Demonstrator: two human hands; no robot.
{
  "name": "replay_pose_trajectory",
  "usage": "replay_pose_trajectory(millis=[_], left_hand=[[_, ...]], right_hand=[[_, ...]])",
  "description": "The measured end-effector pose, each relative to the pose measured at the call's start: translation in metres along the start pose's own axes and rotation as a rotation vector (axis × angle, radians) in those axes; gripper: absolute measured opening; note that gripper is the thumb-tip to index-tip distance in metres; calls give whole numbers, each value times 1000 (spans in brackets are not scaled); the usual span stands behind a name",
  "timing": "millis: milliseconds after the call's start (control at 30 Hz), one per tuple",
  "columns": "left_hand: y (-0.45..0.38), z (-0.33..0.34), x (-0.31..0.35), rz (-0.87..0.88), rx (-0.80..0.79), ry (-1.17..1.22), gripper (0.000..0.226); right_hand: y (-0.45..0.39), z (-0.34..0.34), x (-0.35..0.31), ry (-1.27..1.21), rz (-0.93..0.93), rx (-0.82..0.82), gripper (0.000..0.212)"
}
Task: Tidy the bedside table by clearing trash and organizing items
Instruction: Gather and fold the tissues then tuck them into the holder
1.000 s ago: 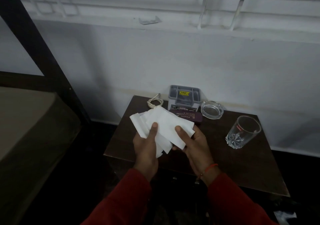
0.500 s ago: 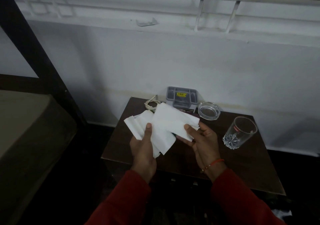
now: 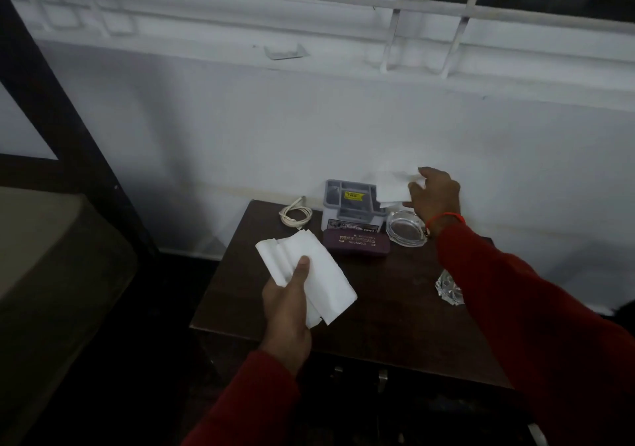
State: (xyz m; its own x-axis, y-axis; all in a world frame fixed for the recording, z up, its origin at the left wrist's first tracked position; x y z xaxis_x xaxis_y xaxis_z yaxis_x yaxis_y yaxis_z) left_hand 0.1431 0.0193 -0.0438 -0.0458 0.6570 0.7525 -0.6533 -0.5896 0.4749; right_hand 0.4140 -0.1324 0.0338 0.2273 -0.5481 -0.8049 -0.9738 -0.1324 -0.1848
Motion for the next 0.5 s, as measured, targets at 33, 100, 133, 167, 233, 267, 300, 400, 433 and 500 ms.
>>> replay_pose_trajectory(millis=[33,100,133,167,233,267,300,400,433,500], left_hand=[[-1,0,0,-5,-4,-3,15],[-3,-1,-1,-19,-11,-13,15],[-3,-1,-1,-25,-16,-15,13],[-3,-1,-1,-29,-22,-17,12],[-3,-1,-3,-36,-31,-27,12],[-3,-1,-4,-38,-34,-35,12],[-3,-1,-5,-41,-39,-44,12],[-3,1,-8,-55,-49,-70,14],[-3,2,-8,-58,-54,-74,16],[-4,2,-8,-67,-67,-62,15]], right_hand=[[-3,2,3,38,16,-21,43],[-6,2,5,89,42,-57,46],[-8,3,5,108,50,-83,48],[-10,3,4,127,58,-106,50],[-12,5,-2,163,78,-155,52],[-14,7,-6,173,86,-178,53],[-17,10,-9,178,92,-199,54],[-25,21,-18,187,114,-276,57],[-27,24,-19,180,134,-299,60],[-28,25,-24,180,150,-285,68]])
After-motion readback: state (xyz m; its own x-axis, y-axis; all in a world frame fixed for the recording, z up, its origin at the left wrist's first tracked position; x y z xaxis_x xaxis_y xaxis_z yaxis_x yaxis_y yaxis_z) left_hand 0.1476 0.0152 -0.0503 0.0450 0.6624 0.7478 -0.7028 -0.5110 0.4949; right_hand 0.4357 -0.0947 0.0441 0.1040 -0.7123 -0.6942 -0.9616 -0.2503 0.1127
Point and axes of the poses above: each hand's wrist, its own y-axis away from the middle knuckle, its own z-axis out of the palm, x = y × z, the point moved 5 cm from there along -y, towards the middle knuckle, and after that the axes turned 3 degrees about -x, right-handed, at the moved point
